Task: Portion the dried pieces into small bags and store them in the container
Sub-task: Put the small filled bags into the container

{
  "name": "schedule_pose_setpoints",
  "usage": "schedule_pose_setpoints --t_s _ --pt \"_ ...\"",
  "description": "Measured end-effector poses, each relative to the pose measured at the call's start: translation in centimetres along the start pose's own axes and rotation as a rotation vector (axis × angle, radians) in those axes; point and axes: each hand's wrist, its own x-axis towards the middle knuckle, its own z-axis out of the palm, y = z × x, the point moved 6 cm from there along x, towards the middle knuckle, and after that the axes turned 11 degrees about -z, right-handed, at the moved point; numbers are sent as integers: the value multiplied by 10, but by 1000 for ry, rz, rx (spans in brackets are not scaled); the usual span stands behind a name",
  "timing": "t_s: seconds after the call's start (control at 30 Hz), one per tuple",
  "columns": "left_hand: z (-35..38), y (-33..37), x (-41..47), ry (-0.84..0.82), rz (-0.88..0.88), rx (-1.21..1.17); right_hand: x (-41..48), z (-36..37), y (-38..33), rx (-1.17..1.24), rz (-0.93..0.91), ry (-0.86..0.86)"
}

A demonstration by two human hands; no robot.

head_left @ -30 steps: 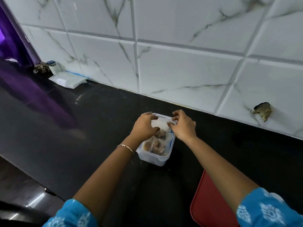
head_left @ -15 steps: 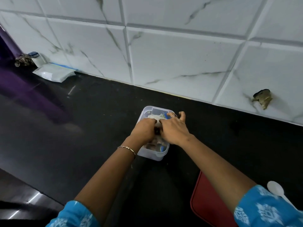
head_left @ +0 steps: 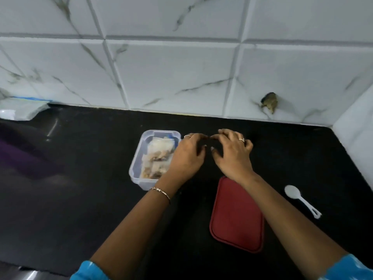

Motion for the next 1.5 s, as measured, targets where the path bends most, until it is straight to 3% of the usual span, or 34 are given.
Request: schedule_pose_setpoints --t_s 0.23,0.4,0.5,0.8,0.97,1.2,1.37,1.5 --pt "102 14 -46 -359 -135 -2 -111 -34 100 -51 373 -18" --pt "143 9 -71 -417 -153 128 -188 -43 163 -103 656 -106" --pt "148 11 -75 -393 -155 193 -205 -38 176 -98 658 -147" --pt "119 -3 -87 -292 -349 236 -200 -41 180 19 595 -1" --pt "98 -23 -92 -265 -426 75 -152 -38 140 156 419 57" --pt "34 -32 -93 -81 -445 -143 -43 -15 25 399 65 -9" --pt "-12 -54 -101 48 -534 -226 25 16 -70 351 -228 -135" --pt "-26 -65 -108 78 -557 -205 51 50 -113 136 -352 -198"
